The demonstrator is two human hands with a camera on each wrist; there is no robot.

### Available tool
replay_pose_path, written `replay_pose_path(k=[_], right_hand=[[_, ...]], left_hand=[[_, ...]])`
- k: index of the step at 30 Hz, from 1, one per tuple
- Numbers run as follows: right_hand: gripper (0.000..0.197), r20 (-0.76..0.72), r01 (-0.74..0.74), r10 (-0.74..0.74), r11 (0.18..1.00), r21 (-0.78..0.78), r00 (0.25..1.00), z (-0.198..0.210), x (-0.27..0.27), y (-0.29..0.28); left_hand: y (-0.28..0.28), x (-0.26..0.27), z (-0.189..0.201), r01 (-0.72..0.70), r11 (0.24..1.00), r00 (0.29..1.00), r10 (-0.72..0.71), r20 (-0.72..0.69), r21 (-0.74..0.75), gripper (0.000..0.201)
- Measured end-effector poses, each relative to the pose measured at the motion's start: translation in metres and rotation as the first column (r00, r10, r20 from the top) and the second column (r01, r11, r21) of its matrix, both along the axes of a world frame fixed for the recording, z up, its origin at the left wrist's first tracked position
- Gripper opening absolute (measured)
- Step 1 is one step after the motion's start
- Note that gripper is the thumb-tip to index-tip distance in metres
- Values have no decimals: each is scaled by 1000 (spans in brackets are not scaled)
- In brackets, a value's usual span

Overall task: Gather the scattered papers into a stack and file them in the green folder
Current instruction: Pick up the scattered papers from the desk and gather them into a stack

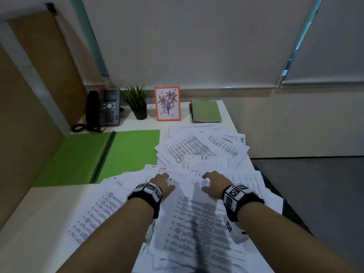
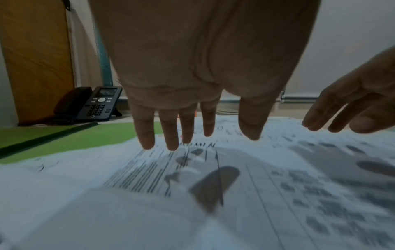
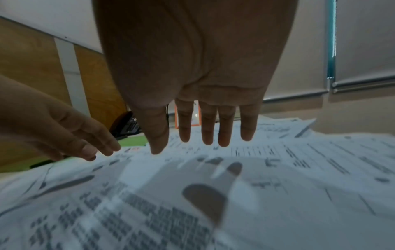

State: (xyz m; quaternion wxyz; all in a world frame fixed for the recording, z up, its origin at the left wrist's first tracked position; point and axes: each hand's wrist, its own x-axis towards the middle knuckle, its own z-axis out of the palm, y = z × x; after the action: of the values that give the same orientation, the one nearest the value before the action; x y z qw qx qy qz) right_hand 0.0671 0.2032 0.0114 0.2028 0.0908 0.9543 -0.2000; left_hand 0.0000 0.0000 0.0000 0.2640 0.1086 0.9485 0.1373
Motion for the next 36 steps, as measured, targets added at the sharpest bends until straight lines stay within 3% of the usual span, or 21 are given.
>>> replay_pose_path(k=[5,9,14,18,21,23,25,28,30,32,34,36], right_hand=[[61,100,-96,91,994,51,991,-20,12,-12],[76,57,-118,115,992,50,992,-29,17,-20],[90,3,-153,154,986,70,988,-33,20,-30],[99,-56,-132,136,989,71,989,-28,11,-34],[81,-80,-60,66,995,79,995,-16,-5,-28],[47,-101,-39,49,995,94,994,-4,-15,-22],[18,-157,42,-44,999,-19,987,11,-22,-16],[26,-252,192,-262,943,-271,931,33,-27,-6],[29,-298,231,-387,865,-446,872,45,-28,1],[31,-301,237,-481,774,-587,824,54,-27,5],[30,-304,219,-534,707,-672,789,63,-25,5],[29,-312,171,-575,634,-754,756,74,-21,-1]], left_hand=[[-9,19,-19,71,989,996,-63,60,-133,74],[-10,25,-29,57,977,998,-60,-7,-205,79],[-8,20,-27,94,968,995,-96,2,-232,60],[-4,16,-12,56,995,995,-62,-76,-81,41],[4,9,10,66,998,975,-63,-211,9,20],[6,3,23,55,996,947,-29,-320,73,22],[2,-4,34,10,975,901,87,-426,221,28],[-14,-14,46,-87,882,809,334,-484,464,64],[-27,-19,50,-161,776,773,484,-411,610,83],[-39,-23,49,-261,643,785,575,-230,720,96],[-46,-24,51,-369,517,817,576,6,772,103],[-50,-22,54,-404,463,851,507,138,789,101]])
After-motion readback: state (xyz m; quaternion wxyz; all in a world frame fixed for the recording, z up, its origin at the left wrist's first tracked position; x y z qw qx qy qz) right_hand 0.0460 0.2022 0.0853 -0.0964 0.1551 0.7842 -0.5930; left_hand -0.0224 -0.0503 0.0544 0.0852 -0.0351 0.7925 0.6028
